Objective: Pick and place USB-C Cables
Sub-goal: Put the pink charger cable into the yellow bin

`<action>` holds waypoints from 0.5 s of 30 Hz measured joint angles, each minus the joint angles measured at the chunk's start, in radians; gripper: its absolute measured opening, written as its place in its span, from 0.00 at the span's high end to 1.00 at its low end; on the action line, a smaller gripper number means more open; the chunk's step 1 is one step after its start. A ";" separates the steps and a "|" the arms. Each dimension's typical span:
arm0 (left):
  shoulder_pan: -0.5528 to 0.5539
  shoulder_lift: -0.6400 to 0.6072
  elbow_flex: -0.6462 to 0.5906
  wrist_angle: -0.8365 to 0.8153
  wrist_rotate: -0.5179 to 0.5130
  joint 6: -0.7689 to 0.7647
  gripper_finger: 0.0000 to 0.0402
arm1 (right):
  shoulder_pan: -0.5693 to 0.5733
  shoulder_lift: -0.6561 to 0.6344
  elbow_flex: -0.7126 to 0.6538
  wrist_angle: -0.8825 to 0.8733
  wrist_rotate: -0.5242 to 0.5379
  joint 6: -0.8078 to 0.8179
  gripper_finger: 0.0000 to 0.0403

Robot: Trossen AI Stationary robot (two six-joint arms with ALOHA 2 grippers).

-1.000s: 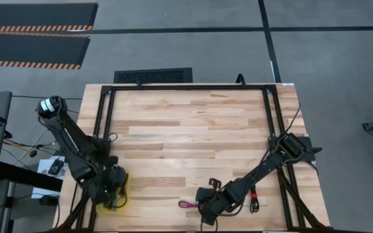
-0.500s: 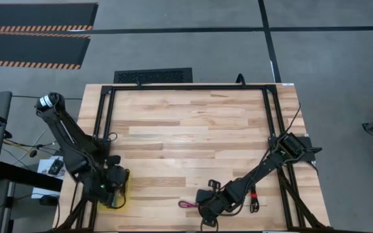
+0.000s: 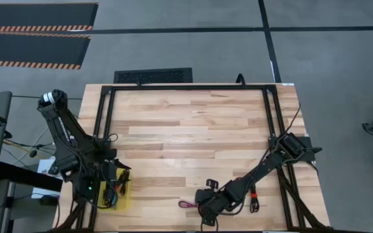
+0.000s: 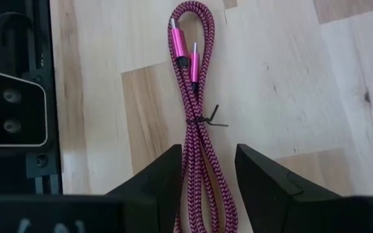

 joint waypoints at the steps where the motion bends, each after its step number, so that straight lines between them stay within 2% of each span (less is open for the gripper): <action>1: -0.001 0.004 0.000 0.006 -0.010 0.000 0.52 | 0.000 0.000 -0.006 0.011 0.000 0.000 0.59; 10: -0.002 0.041 0.000 0.028 -0.092 0.012 0.52 | 0.002 0.006 -0.009 0.028 0.005 -0.008 0.63; 15: -0.002 0.050 0.000 0.029 -0.097 0.012 0.52 | 0.003 0.059 -0.004 0.061 -0.051 -0.008 0.66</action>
